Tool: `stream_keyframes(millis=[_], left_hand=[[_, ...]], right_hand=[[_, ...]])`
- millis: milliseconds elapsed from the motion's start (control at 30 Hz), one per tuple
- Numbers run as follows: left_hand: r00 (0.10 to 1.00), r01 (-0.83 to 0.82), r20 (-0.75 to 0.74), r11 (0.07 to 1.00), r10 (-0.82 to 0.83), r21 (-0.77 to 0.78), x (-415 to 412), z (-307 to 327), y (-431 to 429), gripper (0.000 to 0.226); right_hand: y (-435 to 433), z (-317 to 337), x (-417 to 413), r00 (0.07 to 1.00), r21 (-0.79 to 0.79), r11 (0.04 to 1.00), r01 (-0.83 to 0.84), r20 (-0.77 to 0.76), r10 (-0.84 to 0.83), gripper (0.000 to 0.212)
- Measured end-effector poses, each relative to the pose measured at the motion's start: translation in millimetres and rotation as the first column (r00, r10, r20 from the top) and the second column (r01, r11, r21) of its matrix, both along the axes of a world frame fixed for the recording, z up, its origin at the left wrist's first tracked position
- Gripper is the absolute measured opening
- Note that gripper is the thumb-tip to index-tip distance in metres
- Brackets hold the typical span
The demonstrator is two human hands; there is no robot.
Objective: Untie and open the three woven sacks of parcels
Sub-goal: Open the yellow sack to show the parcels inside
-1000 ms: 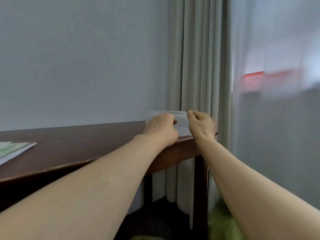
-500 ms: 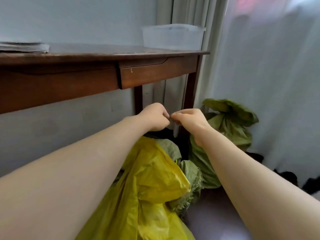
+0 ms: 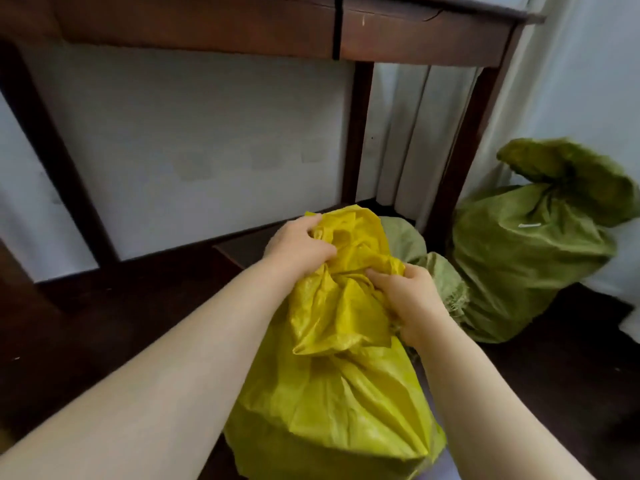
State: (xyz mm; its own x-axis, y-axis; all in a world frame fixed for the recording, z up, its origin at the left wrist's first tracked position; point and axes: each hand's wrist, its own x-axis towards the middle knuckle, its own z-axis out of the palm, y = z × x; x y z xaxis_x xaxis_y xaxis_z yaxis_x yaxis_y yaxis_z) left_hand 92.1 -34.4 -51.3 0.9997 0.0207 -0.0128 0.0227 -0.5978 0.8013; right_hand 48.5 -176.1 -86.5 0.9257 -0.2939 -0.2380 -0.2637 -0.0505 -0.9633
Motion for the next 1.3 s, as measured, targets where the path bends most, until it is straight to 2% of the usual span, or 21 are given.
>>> stream_keyframes(millis=[100,200,333,467,533,600,667,700,733,800,833,867,900,933,967,1000,1033,1100,1167,1200,1300], left_hand=[[0.986,-0.155,0.007,0.933,0.167,-0.326,-20,-30,2,0.054],[0.961,-0.274,-0.148,0.750,0.232,-0.602,-33,-43,-6,0.043],[0.975,-0.200,-0.204,0.743,0.088,-0.638,-44,-47,-18,0.023],[0.970,-0.243,-0.165,0.728,0.179,-0.641,-51,-62,-17,0.028],[0.920,-0.392,-0.301,0.571,0.252,-0.721,-47,-63,1,0.037],[0.844,-0.518,-0.401,0.346,0.357,-0.782,-40,-57,30,0.052],[0.784,-0.519,-0.342,0.246,0.518,-0.819,-34,-54,58,0.038],[0.776,-0.503,-0.258,0.317,0.576,-0.804,-35,-53,66,0.030],[0.790,-0.495,-0.148,0.477,0.595,-0.726,-36,-55,71,0.028],[0.828,-0.523,0.096,0.823,0.552,-0.220,-40,-59,71,0.062],[0.852,-0.500,0.229,0.861,0.470,0.093,-44,-59,67,0.086],[0.886,-0.430,0.321,0.851,0.334,0.302,-45,-58,63,0.099],[0.927,-0.314,0.326,0.857,0.185,0.408,-49,-53,58,0.103],[0.964,-0.179,0.257,0.892,0.074,0.415,-48,-50,53,0.101],[0.985,-0.070,0.173,0.923,0.003,0.379,-48,-49,49,0.094],[0.994,-0.005,0.104,0.949,-0.029,0.316,-46,-51,47,0.083],[0.997,0.005,0.074,0.964,-0.026,0.264,-46,-52,43,0.069],[0.998,-0.042,0.058,0.965,0.027,0.260,-48,-50,38,0.044],[0.992,-0.120,0.064,0.935,0.105,0.334,-52,-46,36,0.051],[0.984,-0.173,0.102,0.900,0.143,0.400,-52,-45,36,0.057],[0.932,-0.300,0.340,0.796,0.127,0.525,-45,-32,29,0.079]], right_hand=[[-14,-28,-20,0.994,0.303,0.946,0.113,-0.045,-0.104,0.013],[-31,-36,-28,0.988,0.402,0.902,0.155,-0.044,-0.150,0.006],[-43,-30,-34,0.989,0.375,0.919,0.123,0.033,-0.146,0.015],[-29,-26,-39,0.995,0.345,0.937,0.051,0.066,-0.078,0.046],[-32,-19,-39,0.967,0.309,0.928,0.210,0.073,-0.243,0.029],[-53,-8,-40,0.878,0.404,0.814,0.417,0.052,-0.476,0.024],[-76,-2,-42,0.816,0.482,0.719,0.501,0.012,-0.578,0.030],[-83,-3,-43,0.831,0.448,0.742,0.498,-0.001,-0.557,0.037],[-85,-5,-44,0.861,0.391,0.794,0.466,0.007,-0.509,0.045],[-81,-7,-43,0.903,0.230,0.887,0.401,0.062,-0.425,0.060],[-76,-7,-43,0.915,0.064,0.920,0.386,0.100,-0.391,0.071],[-68,-3,-45,0.927,-0.200,0.907,0.370,0.146,-0.346,0.084],[-61,1,-45,0.933,-0.491,0.793,0.359,0.193,-0.303,0.092],[-53,2,-46,0.919,-0.705,0.589,0.395,0.308,-0.248,0.092],[-41,6,-48,0.869,-0.783,0.387,0.487,0.478,-0.127,0.085],[-29,8,-49,0.805,-0.777,0.294,0.557,0.591,0.038,0.079],[-15,9,-49,0.783,-0.797,0.295,0.527,0.590,0.195,0.076],[9,8,-52,0.867,-0.927,0.331,0.179,0.307,0.393,0.085],[22,-3,-49,0.901,-0.963,0.213,-0.163,-0.058,0.429,0.090],[24,-10,-46,0.890,-0.959,0.176,-0.223,-0.127,0.439,0.080],[23,-26,-43,0.868,-0.933,0.316,-0.174,0.006,0.496,0.040]])
